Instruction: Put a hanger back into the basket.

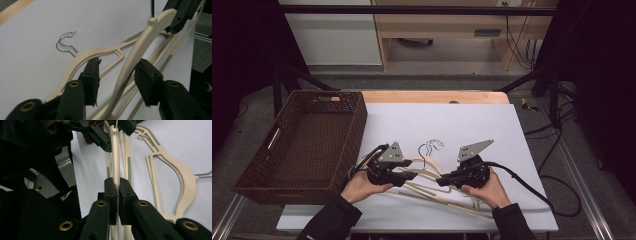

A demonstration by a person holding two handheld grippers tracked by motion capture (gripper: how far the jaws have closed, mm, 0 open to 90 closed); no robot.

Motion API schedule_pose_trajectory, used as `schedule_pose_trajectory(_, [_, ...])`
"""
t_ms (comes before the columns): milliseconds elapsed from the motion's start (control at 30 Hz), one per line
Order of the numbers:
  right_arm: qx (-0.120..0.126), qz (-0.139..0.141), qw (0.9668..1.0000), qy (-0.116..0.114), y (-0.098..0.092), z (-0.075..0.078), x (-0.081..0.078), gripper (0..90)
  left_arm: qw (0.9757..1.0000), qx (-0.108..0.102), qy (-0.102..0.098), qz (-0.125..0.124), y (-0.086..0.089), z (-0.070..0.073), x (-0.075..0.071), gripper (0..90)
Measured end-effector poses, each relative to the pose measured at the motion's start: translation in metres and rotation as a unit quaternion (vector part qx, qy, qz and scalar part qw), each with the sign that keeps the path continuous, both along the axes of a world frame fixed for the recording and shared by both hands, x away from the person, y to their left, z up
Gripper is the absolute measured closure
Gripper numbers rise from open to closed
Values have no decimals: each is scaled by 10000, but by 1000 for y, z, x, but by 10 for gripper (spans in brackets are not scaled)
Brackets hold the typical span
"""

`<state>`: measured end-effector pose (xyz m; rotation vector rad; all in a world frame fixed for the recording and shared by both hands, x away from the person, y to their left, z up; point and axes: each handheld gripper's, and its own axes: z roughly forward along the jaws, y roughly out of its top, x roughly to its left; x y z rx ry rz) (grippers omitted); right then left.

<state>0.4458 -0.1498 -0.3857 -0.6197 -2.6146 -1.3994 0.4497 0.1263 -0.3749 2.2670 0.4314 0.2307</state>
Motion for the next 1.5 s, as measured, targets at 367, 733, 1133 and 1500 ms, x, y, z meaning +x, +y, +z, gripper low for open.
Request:
schedule_pose_trajectory(367, [-65, -337, 9990, -303, -3, 3, 2, 754, 9996, 61, 207, -189, 0, 2, -14, 801])
schedule_pose_trajectory(733, [6, -1035, 9900, -958, -15, 13, -7, 449, 9991, -296, 237, 162, 0, 7, -34, 862])
schedule_pose_trajectory(1133, [445, -2326, 9607, -1452, -66, 11, -20, 181, 9942, -622, -89, 876, 21, 41, -30, 863])
schedule_pose_trajectory(1500, [380, -2989, 9433, -1391, -87, 1, -22, 111, 9899, -759, -406, 1128, 50, 91, -14, 863])
